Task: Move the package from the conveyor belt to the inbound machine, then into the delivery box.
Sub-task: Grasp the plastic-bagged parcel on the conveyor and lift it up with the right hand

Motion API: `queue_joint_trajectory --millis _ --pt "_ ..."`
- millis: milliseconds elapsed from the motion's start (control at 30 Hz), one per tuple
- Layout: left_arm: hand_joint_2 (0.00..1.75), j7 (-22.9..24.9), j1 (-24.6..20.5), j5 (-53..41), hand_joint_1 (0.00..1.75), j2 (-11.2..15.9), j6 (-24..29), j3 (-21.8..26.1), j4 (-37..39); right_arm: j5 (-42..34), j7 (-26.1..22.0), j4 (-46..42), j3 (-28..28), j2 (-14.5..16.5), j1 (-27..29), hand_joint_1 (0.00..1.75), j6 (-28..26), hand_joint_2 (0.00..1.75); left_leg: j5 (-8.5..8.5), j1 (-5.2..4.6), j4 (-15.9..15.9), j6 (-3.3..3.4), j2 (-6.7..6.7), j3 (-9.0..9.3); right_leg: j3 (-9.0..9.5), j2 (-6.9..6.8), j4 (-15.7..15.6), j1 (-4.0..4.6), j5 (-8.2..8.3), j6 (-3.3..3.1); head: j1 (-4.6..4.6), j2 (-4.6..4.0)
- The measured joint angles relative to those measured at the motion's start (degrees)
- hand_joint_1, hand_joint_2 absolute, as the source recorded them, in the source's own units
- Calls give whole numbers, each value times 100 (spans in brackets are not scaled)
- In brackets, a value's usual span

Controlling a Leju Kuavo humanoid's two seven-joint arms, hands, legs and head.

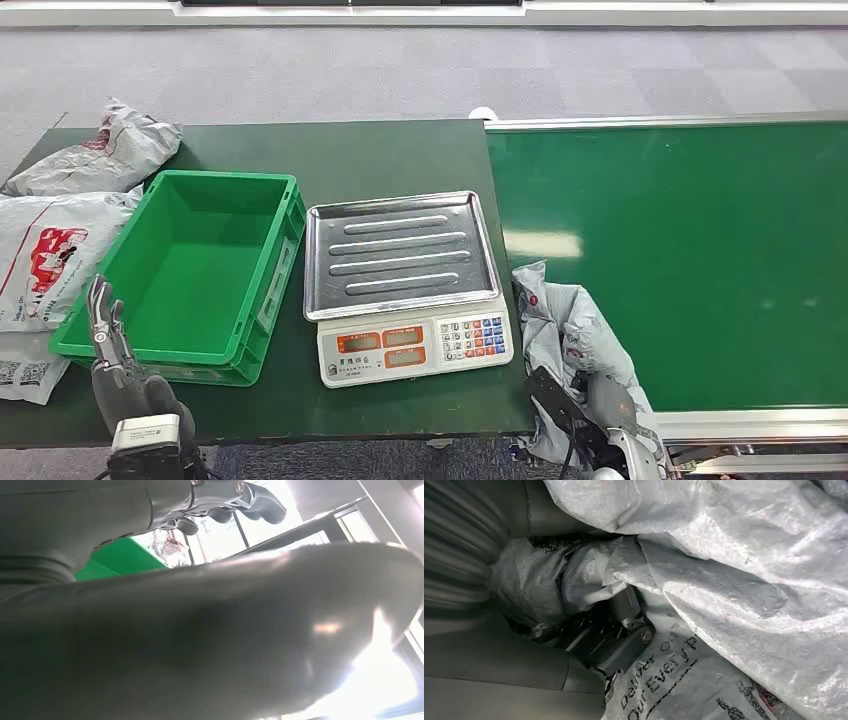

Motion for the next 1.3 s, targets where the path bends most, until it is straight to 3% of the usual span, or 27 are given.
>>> queue_joint_trajectory --millis 267,533,700,867,1067,1300 --pt "0 14 11 -34 0 -8 -1 2 -16 365 157 -158 -103 43 104 175 -172 175 0 0 0 0 -3 -2 0 -4 0 -1 0 0 -1 0" --pt "0 40 96 -183 0 -134 -37 46 -150 1998 381 -1870 -845 412 723 175 -511 175 0 0 0 1 -7 -21 -18 -6 1 -5 0 0 -1 0" --pt "0 -72 146 -192 0 -226 -30 62 -185 3106 443 -3093 -1077 573 836 175 -1565 175 0 -1 0 2 -5 -23 -18 -4 1 -8 1 1 -1 0" --pt "0 -128 160 -192 0 -316 2 66 -186 3573 502 -3985 -889 572 805 175 -2214 175 0 -1 0 2 -3 -26 -14 -4 1 -7 1 1 -1 0" --pt "0 -125 150 -182 0 -356 7 78 -186 3697 545 -4220 -519 416 411 175 -2282 175 0 -1 0 2 0 -51 -11 -2 2 -7 1 1 -1 0" --pt "0 -204 104 -144 0 -428 16 85 -174 3401 346 -3751 491 190 -841 175 -2152 175 13 -1 0 -3 13 -27 -14 15 4 -6 15 -1 -1 0"
